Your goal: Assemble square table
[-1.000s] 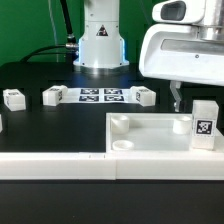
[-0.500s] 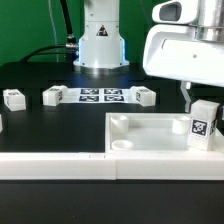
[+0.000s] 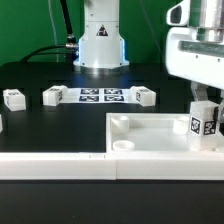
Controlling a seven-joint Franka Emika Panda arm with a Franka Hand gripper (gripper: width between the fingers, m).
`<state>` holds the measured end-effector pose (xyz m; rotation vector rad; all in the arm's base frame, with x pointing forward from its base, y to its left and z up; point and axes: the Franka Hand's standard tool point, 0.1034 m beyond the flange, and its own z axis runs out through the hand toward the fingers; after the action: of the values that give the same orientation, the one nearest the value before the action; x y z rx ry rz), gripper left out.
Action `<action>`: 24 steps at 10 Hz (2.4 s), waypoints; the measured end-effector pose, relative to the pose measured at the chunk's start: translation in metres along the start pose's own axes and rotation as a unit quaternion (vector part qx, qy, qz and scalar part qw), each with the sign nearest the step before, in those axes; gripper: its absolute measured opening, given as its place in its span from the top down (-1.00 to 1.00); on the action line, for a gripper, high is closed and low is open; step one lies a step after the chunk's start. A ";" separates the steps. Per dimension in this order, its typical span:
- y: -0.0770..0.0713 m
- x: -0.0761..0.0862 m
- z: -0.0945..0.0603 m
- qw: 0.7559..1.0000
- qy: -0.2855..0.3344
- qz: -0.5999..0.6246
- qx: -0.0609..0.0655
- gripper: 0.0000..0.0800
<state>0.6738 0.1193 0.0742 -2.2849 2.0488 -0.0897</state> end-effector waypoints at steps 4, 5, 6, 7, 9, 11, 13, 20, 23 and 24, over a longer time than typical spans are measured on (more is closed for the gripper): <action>-0.008 0.002 -0.001 0.974 -0.027 0.226 0.004 0.27; -0.007 0.003 0.000 0.971 -0.032 0.235 0.004 0.27; -0.007 0.002 0.000 0.971 -0.033 0.237 0.004 0.27; -0.007 0.002 0.000 0.973 -0.033 0.228 0.004 0.27; -0.006 0.000 0.001 0.983 -0.030 0.181 0.005 -0.20; -0.002 -0.011 -0.006 0.999 -0.030 0.045 0.009 -0.56; 0.000 -0.011 -0.008 0.999 -0.030 -0.027 0.011 -0.61; 0.002 0.002 -0.002 0.946 0.001 -0.320 0.048 -0.62; 0.002 0.006 -0.002 0.909 0.009 -0.414 0.044 -0.62; 0.003 0.009 -0.001 0.887 0.012 -0.460 0.037 -0.62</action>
Offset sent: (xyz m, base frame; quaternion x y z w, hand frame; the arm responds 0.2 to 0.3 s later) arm 0.0353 -0.0126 0.0171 0.0855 -0.0362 0.1979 0.9758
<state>0.6718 0.1104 0.0751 -2.9613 0.7625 -0.2318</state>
